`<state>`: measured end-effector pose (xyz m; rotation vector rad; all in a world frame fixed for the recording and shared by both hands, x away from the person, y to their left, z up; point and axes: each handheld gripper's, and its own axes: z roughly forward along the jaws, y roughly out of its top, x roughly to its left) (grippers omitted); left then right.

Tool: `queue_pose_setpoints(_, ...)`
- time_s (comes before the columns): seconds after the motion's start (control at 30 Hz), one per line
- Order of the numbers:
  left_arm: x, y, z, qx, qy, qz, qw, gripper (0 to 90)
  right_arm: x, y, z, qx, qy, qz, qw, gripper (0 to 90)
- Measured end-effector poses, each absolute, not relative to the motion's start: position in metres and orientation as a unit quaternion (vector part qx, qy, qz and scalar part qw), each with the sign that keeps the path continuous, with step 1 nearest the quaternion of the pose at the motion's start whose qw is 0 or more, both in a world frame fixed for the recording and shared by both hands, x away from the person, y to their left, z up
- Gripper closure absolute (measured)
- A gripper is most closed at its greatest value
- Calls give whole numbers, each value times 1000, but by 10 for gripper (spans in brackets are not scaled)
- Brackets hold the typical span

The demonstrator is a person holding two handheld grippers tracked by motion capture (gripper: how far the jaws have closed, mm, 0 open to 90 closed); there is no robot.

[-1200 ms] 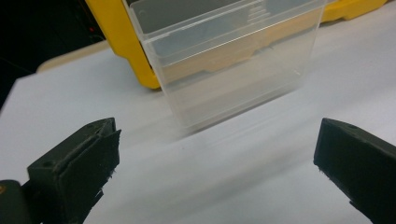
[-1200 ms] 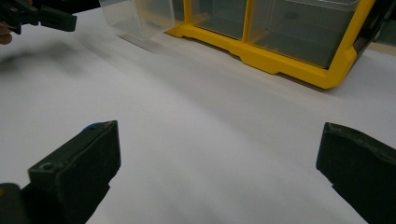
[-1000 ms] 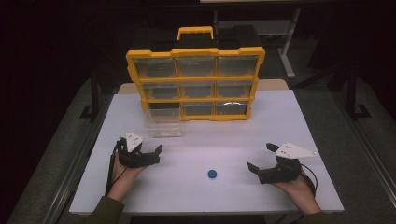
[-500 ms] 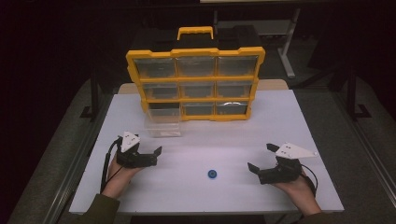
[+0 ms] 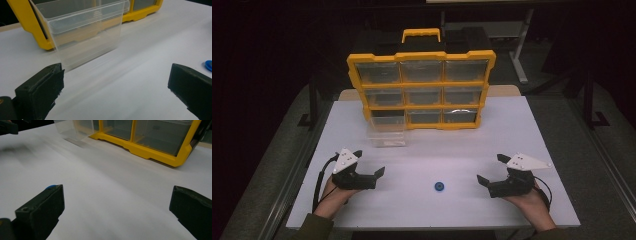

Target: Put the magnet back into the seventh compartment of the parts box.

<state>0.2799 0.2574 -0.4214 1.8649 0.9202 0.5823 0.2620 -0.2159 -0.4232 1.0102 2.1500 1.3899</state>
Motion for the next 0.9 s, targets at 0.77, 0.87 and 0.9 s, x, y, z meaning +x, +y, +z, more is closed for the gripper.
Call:
queue_pose_setpoints(0.77, 252, 272, -424, 756, 351, 226, 505, 0, 263, -215, -425, 361, 770, 493, 186, 0)
queue_pose_setpoints(0.87, 253, 273, -425, 757, 346, 226, 505, 0, 262, -214, -424, 360, 770, 493, 184, 0)
queue_pose_setpoints(0.9, 253, 273, -425, 758, 347, 226, 503, 0, 263, -213, -424, 357, 771, 494, 186, 0)
